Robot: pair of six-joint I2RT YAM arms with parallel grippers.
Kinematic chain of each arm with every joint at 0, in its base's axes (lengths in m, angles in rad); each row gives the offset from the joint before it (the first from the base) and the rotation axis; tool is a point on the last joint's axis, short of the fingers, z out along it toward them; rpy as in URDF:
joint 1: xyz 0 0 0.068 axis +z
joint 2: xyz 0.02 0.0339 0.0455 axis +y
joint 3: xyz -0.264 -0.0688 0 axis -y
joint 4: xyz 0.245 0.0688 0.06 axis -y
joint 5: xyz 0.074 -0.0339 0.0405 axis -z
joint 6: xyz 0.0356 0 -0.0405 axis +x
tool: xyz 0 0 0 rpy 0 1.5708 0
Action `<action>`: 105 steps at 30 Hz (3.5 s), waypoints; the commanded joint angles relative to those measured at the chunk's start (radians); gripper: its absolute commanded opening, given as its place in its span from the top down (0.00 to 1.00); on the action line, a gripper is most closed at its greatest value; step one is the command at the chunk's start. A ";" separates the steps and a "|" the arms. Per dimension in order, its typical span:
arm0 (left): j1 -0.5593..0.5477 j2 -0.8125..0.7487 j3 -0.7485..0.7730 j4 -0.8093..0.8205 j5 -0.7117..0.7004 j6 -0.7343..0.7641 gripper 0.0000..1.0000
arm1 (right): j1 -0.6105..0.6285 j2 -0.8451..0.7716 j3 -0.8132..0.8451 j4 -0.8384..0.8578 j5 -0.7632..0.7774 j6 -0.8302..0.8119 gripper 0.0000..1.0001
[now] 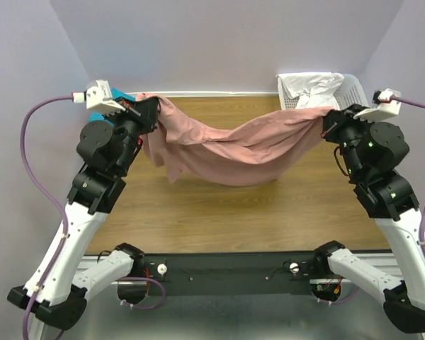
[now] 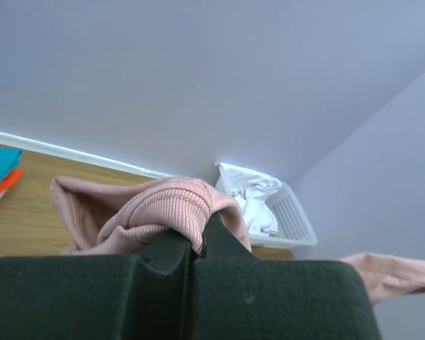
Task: Fold and stack the t-shirts
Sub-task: Flatten the tshirt out
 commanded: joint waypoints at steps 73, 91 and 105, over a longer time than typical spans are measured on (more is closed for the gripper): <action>0.161 0.725 -0.477 0.089 0.167 -0.108 0.52 | -0.133 0.037 -0.614 -0.189 -0.019 0.302 0.00; 0.141 0.400 -0.551 -0.009 0.134 -0.138 1.00 | -0.136 0.102 -0.683 -0.189 -0.007 0.449 0.00; 0.141 -0.009 -0.591 -0.175 0.032 -0.215 1.00 | -0.142 0.335 -0.706 -0.187 0.093 0.550 0.29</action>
